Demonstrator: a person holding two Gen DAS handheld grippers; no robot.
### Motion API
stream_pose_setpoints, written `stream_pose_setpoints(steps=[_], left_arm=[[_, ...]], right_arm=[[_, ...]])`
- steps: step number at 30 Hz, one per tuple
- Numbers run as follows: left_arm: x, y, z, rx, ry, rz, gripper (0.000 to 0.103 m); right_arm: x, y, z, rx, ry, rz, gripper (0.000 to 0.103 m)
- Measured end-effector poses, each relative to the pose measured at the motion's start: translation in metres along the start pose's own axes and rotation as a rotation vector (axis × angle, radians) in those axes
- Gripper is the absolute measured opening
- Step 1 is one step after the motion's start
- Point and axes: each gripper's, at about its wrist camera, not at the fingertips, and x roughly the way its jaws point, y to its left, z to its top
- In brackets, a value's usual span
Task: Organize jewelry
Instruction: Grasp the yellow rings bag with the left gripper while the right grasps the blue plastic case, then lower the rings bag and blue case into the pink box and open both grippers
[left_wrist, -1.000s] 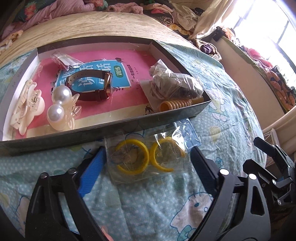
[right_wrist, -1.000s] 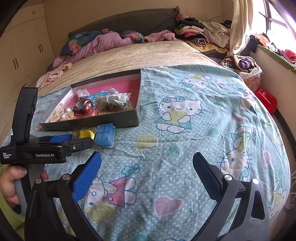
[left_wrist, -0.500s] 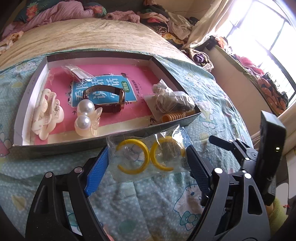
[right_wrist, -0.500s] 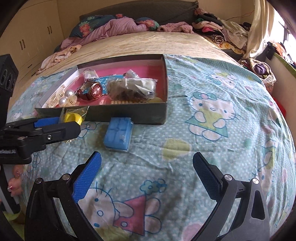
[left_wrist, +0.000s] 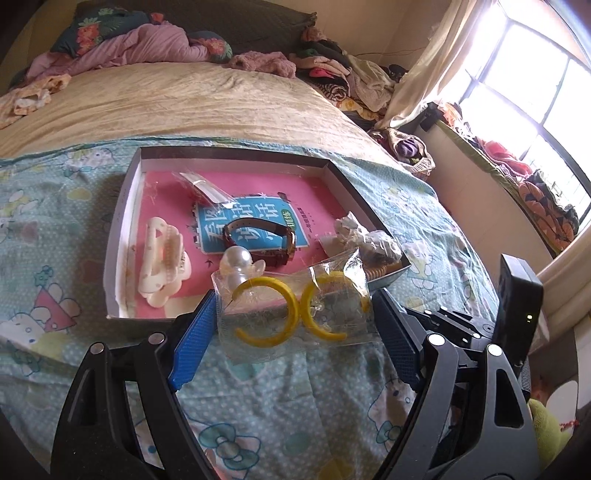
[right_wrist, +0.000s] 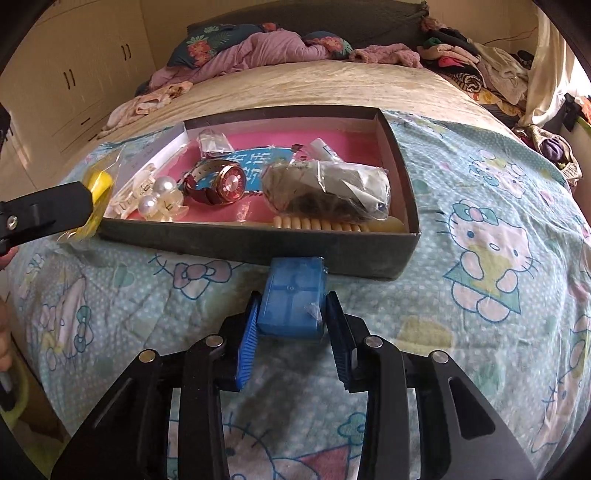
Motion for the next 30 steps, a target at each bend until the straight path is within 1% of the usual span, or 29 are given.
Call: stream_pose_setpoints(steps=[7, 14, 23, 30], left_arm=[[-0.013, 0.021, 0.005, -0.022, -0.040, 0.058, 0.075], [-0.021, 0.038, 0.007, -0.028, -0.067, 0.112, 0.075], [-0.022, 0.057, 0.011, -0.051, -0.086, 0.149, 0.075], [-0.013, 0.065, 0.012, -0.061, -0.076, 0.159, 0.075]], right_arm=[[-0.037, 0.003, 0.000, 0.042, -0.096, 0.072, 0.033], [-0.064, 0.018, 0.021, 0.013, -0.172, 0.100, 0.033], [-0.061, 0.045, 0.046, -0.046, -0.204, 0.102, 0.033], [-0.049, 0.059, 0.066, -0.081, -0.202, 0.093, 0.033]])
